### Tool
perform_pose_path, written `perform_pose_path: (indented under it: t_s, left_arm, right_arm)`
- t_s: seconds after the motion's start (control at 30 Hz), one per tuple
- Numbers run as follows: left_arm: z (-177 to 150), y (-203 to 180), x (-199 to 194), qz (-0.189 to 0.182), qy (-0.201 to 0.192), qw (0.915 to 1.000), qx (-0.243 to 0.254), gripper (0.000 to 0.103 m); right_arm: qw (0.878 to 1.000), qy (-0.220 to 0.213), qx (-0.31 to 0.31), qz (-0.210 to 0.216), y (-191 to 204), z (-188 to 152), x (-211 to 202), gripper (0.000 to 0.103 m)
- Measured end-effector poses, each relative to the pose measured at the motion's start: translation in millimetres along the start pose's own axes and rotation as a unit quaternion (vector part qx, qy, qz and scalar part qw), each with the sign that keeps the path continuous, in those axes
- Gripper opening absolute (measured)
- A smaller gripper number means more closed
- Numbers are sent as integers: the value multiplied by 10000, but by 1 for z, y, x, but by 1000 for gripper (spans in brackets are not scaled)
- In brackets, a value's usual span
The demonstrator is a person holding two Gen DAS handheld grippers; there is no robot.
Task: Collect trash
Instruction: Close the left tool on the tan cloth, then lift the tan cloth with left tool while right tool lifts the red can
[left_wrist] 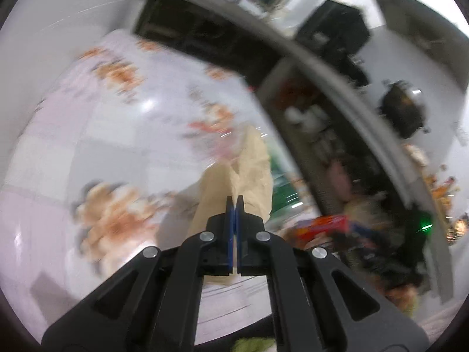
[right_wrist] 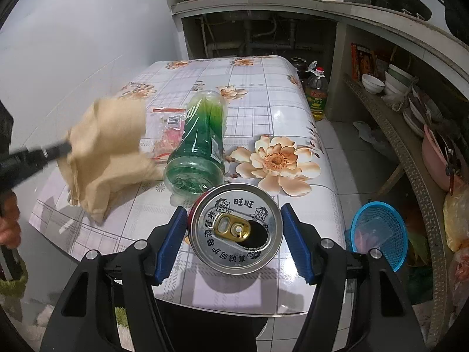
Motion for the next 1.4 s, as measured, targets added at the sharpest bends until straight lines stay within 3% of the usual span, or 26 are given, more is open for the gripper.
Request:
perform_pose_path:
  t_s: [0.1, 0.3, 0.43, 0.47, 0.5, 0.67, 0.87, 0.97, 1.23, 1.4]
  left_arm:
    - [-11, 20, 5, 936, 99, 9947, 424, 0]
    - [-23, 13, 29, 1454, 402, 9797, 1323, 0]
    - [-40, -3, 48, 1265, 746, 9746, 1690, 3]
    - [-44, -5, 51, 1194, 802, 9747, 1708, 10]
    - [-47, -7, 53, 1111, 842, 9758, 1687, 24]
    - [-48, -13, 54, 855, 783, 9815, 1527, 49]
    - [-49, -20, 74, 847, 893, 9790, 1623, 63]
    - [-52, -23, 85, 817, 1018, 9762, 1734, 67]
    - [-52, -20, 105, 963, 1065, 9737, 1770, 66]
    - [-49, -19, 105, 1101, 978, 9701, 1928, 39]
  right_arm:
    - [10000, 12, -30, -11, 2, 0, 0, 64]
    - [10000, 22, -47, -54, 4, 0, 1, 64]
    - [10000, 31, -31, -51, 4, 0, 1, 64]
    - [10000, 31, -26, -49, 4, 0, 1, 64]
    - [10000, 30, -26, -47, 3, 1, 1, 64]
    - [10000, 12, -59, -57, 4, 2, 1, 64]
    - [10000, 14, -30, -28, 3, 1, 2, 64]
    - [9996, 125, 109, 219, 5, -1, 5, 64]
    - [9996, 103, 143, 214, 5, -1, 6, 64]
    - [9996, 91, 145, 243, 5, -1, 5, 64]
Point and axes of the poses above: each gripper's, at about its wrist camera, not at the fingertips, and x roughly the way its jaws point, y to its left, z to its top, the point moved 10 cm from there along x, roughly the way its jaws point, and after that the axes turned 2 degrees about -z, right-handed, at the moved point
